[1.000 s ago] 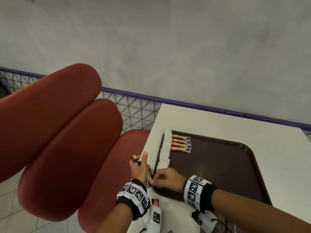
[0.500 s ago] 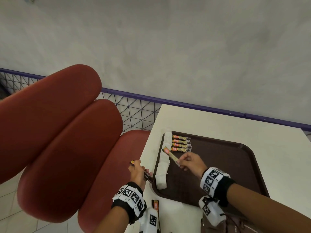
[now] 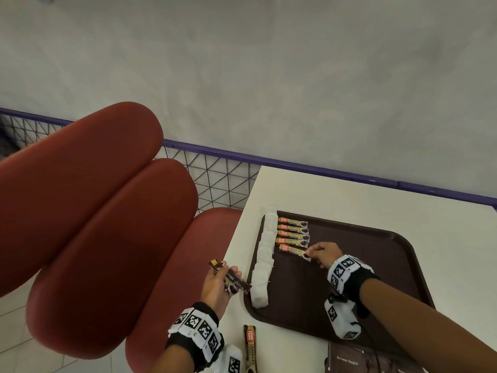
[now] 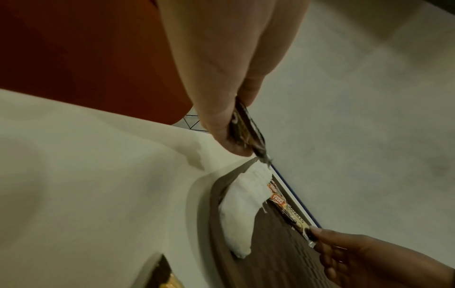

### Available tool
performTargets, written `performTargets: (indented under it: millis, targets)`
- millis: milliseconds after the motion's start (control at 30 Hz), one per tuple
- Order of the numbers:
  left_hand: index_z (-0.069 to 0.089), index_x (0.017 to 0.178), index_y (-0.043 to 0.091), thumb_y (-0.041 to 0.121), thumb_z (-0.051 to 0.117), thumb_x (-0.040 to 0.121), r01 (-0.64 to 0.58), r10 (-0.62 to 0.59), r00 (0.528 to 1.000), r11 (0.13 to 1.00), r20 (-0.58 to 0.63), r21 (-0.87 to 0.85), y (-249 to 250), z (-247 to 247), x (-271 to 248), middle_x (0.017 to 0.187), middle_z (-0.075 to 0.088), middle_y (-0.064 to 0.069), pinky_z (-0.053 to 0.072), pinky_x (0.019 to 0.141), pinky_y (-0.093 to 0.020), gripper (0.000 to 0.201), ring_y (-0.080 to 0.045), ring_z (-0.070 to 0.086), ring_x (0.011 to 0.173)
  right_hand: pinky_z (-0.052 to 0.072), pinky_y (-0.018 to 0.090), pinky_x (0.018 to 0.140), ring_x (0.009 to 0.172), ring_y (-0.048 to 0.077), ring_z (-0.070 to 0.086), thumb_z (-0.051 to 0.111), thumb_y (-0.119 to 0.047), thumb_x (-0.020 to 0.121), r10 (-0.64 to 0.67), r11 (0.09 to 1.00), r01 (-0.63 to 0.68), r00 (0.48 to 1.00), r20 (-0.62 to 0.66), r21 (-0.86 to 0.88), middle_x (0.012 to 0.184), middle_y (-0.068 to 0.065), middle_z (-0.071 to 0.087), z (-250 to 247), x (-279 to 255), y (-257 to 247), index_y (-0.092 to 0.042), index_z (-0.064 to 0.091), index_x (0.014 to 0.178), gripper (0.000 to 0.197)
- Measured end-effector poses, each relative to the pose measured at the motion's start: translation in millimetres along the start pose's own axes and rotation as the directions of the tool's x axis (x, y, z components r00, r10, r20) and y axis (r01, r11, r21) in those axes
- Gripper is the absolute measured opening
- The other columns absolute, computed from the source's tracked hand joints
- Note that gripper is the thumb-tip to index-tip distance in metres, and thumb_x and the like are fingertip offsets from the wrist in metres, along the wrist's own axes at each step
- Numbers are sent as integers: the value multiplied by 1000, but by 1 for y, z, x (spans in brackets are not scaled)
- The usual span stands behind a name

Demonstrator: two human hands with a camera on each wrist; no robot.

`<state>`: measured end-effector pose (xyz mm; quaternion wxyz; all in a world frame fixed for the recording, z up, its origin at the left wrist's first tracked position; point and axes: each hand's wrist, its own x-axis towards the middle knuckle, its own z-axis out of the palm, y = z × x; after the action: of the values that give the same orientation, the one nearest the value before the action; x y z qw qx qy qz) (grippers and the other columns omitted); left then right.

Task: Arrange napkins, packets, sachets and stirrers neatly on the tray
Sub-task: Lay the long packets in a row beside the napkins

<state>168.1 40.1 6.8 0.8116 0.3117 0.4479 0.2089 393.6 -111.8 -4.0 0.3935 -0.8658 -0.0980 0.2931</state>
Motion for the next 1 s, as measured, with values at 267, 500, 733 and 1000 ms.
performTargets:
  millis: [267,500,733,1000]
  targets:
    - [52,94,15,10,44,98,-55,54,998,991,9,118,3,-8,-4,96,65,-10,45,69,-33,10,-18,60,87,41,22,79,96,22,61,68,-5,81,46,997,-48,998,-36,-63,103,14,69,8,12,-14,-1,72,88,9]
    - [53,95,16,13,48,97,-79,78,997,983,11,168,1,-16,0,99,68,-8,44,71,-33,7,-17,61,91,40,21,64,85,20,56,68,-3,79,63,996,-73,986,-156,-57,103,11,62,14,16,-13,-16,48,67,27]
    - [51,94,17,14,49,96,-99,93,995,976,40,192,1,-18,0,100,70,-6,44,66,-30,4,-17,58,86,37,24,57,75,21,50,66,-3,81,59,994,-76,977,-207,-73,92,9,53,20,18,-12,-13,44,73,26]
    - [56,98,14,9,52,94,-112,107,994,979,36,168,0,-13,2,90,66,-7,46,47,-23,7,-20,57,70,38,29,68,77,25,51,62,-12,85,23,998,-36,977,-213,-57,88,8,53,15,2,-12,-11,45,88,18]
